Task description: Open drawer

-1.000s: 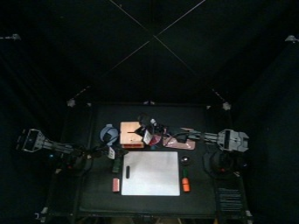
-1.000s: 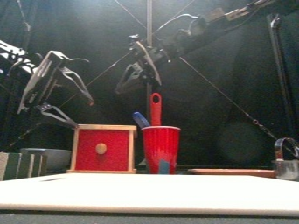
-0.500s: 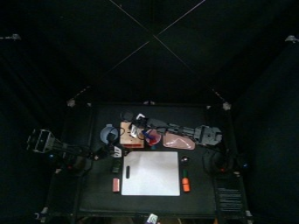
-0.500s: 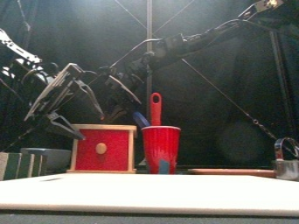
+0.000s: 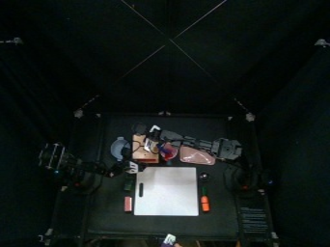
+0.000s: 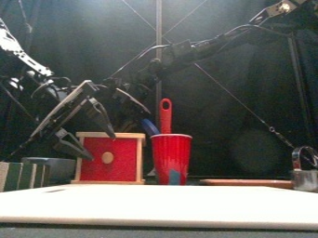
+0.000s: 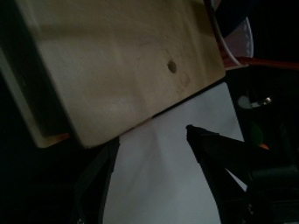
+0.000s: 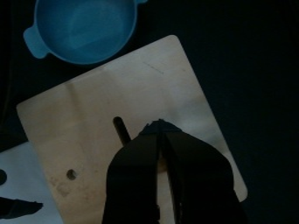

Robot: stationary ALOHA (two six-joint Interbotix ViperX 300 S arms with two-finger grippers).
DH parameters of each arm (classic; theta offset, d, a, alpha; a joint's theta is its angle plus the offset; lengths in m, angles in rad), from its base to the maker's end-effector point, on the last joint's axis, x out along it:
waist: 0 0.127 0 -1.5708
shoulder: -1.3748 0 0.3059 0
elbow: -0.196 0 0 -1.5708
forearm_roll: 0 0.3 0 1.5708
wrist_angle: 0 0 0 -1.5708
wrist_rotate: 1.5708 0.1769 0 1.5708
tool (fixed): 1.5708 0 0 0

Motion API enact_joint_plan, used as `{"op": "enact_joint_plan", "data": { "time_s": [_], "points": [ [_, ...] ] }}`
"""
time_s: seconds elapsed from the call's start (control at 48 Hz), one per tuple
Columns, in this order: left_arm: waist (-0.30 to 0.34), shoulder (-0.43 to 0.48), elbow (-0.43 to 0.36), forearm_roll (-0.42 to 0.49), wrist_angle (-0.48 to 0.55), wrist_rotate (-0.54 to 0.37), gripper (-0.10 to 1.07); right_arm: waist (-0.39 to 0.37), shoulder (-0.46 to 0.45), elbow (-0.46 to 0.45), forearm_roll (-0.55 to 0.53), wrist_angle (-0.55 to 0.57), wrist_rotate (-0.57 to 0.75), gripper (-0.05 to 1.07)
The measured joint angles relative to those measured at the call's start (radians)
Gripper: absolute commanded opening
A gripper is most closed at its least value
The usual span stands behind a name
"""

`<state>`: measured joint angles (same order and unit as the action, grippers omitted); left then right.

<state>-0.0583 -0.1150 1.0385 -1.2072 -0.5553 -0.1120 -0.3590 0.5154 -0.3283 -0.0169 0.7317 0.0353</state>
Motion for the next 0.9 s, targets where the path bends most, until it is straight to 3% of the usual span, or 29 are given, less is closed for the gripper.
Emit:
{"op": "enact_joint_plan", "data": {
  "time_s": [0.292,0.667,0.896],
  "points": [
    [0.015,0.046,-0.044,-0.043,-0.006,0.002,0.91,-0.002,0.002,0.000,-0.002,0.000,0.002,0.04],
    [0.017,0.086,-0.061,-0.072,-0.006,0.000,0.61,0.000,0.000,0.002,-0.002,0.000,-0.002,0.04],
    [0.005,0.086,-0.061,-0.092,-0.008,0.002,0.60,0.000,0.000,0.002,-0.002,0.000,-0.002,0.04]
  ]
}}
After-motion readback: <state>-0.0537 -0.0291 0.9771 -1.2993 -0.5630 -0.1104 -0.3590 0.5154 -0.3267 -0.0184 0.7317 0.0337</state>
